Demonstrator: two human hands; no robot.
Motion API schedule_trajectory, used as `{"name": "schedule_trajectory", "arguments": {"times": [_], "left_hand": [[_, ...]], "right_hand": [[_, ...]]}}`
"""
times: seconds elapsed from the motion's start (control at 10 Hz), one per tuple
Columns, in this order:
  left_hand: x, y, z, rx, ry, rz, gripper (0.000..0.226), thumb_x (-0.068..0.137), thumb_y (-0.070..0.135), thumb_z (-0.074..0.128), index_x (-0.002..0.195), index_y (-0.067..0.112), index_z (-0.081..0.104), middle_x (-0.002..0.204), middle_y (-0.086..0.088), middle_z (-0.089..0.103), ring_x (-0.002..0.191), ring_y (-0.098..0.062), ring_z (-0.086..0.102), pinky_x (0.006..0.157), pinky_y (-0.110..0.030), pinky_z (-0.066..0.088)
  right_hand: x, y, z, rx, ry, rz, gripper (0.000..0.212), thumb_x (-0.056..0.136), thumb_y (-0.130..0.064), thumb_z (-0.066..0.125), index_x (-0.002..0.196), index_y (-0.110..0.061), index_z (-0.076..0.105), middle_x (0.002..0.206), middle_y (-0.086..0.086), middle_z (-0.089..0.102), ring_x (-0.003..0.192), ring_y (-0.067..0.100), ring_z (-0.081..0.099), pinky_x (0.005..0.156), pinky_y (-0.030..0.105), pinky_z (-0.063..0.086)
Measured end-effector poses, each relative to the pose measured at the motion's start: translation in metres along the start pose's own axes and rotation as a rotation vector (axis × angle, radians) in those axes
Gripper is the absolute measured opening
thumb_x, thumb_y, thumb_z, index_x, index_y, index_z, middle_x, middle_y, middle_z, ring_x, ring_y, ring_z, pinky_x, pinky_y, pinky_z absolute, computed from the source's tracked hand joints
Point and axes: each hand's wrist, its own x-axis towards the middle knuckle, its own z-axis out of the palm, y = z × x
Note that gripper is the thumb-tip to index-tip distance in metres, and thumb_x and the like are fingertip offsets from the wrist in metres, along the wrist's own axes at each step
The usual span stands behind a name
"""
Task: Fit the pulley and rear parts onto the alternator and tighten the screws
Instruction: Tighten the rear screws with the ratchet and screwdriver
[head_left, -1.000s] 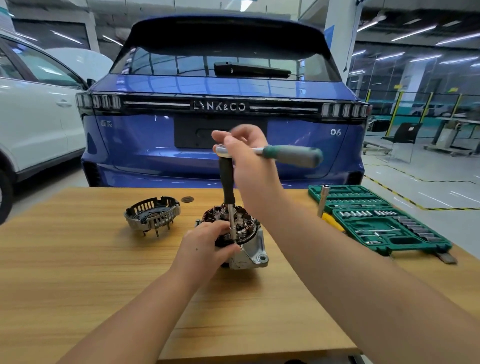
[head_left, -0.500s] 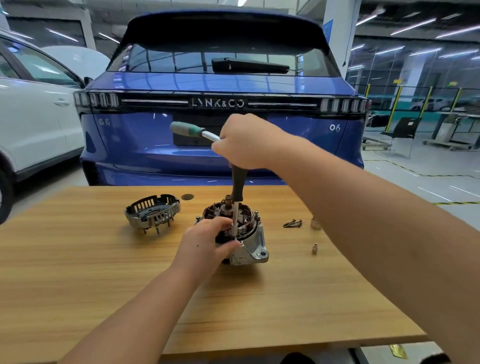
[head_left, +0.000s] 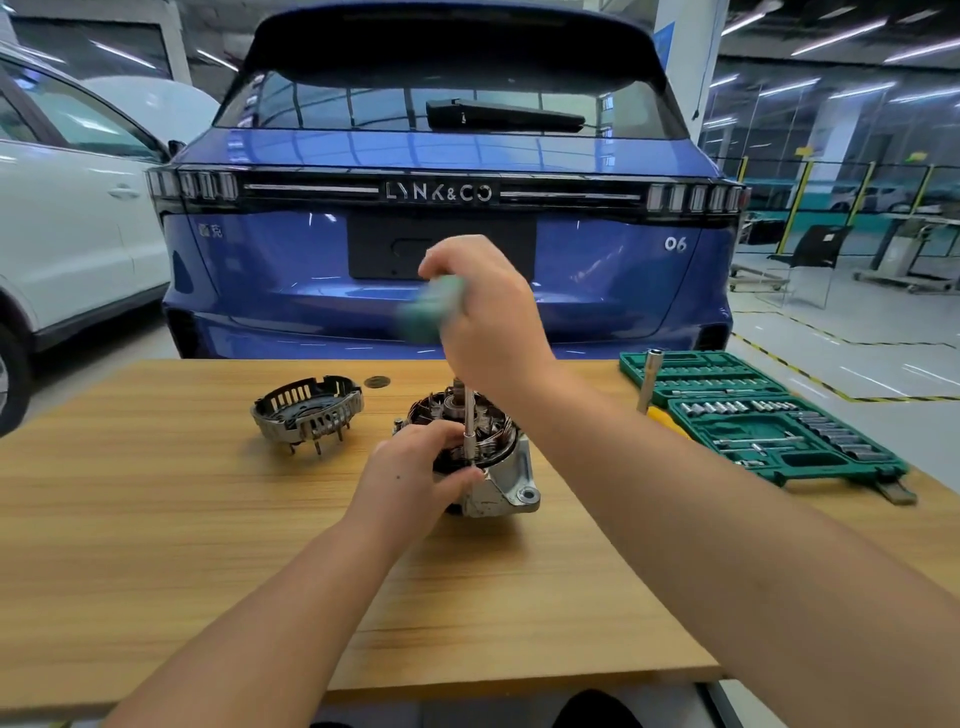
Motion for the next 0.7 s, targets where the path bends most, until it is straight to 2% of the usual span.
{"name": "schedule_trajectory", "arguments": {"times": [0.1,0.2,0.3,0.4,0.5,0.6,0.7], "left_hand": [[0.000,0.000,0.000,-0.013,-0.001,0.007,0.044,0.085,0.041,0.076,0.124,0.026,0.064,0.105,0.015,0.061,0.097,-0.005,0.055,0.092,-0.031,0.051],[-0.001,0.001,-0.001,-0.017,-0.005,0.007,0.043,0.085,0.040,0.075,0.124,0.027,0.064,0.110,0.011,0.065,0.100,-0.005,0.056,0.094,-0.033,0.052],[-0.001,0.002,-0.002,-0.012,-0.014,-0.005,0.045,0.085,0.041,0.075,0.127,0.029,0.062,0.115,0.014,0.064,0.108,-0.004,0.056,0.100,-0.036,0.050],[-0.001,0.002,-0.002,0.002,-0.024,-0.007,0.047,0.085,0.043,0.074,0.129,0.030,0.061,0.119,0.013,0.064,0.109,-0.002,0.055,0.101,-0.036,0.049],[0.000,0.002,-0.001,-0.004,-0.016,-0.019,0.047,0.085,0.043,0.075,0.128,0.030,0.062,0.117,0.014,0.064,0.109,-0.002,0.055,0.101,-0.036,0.049],[0.000,0.002,-0.001,0.003,-0.010,-0.036,0.047,0.085,0.044,0.075,0.128,0.030,0.062,0.117,0.012,0.064,0.110,-0.006,0.057,0.102,-0.040,0.048],[0.000,0.001,0.000,0.002,-0.020,-0.043,0.047,0.086,0.044,0.074,0.129,0.030,0.060,0.118,0.013,0.063,0.112,-0.008,0.056,0.103,-0.042,0.046]], "right_hand": [[0.007,0.000,-0.007,-0.521,-0.171,-0.254,0.027,0.102,-0.022,0.047,0.121,-0.011,0.064,0.108,0.005,0.061,0.092,0.027,0.053,0.075,0.042,0.046],[0.024,-0.009,-0.017,-0.703,-0.383,-0.263,0.041,0.105,-0.048,0.031,0.117,-0.022,0.061,0.101,-0.003,0.055,0.090,0.020,0.049,0.072,0.035,0.036],[0.050,-0.021,-0.034,-0.777,-0.521,-0.053,0.040,0.105,-0.045,0.037,0.079,-0.020,0.053,0.078,-0.003,0.054,0.071,0.022,0.053,0.058,0.032,0.036],[0.063,-0.031,-0.037,-0.637,-0.706,0.255,0.026,0.101,-0.030,0.056,0.091,-0.006,0.056,0.071,-0.001,0.059,0.062,0.018,0.054,0.050,0.026,0.041],[0.049,-0.033,-0.031,0.591,-0.483,0.979,0.021,0.100,-0.017,0.049,0.118,-0.007,0.048,0.075,0.003,0.072,0.071,0.020,0.072,0.062,0.032,0.053],[0.027,-0.015,-0.020,1.124,-0.049,1.082,0.022,0.101,-0.020,0.050,0.120,-0.010,0.058,0.096,0.003,0.076,0.084,0.018,0.072,0.066,0.034,0.045],[0.015,-0.005,-0.012,1.080,0.173,0.859,0.012,0.100,-0.017,0.054,0.104,-0.012,0.065,0.099,0.006,0.073,0.089,0.017,0.068,0.076,0.032,0.051]]}}
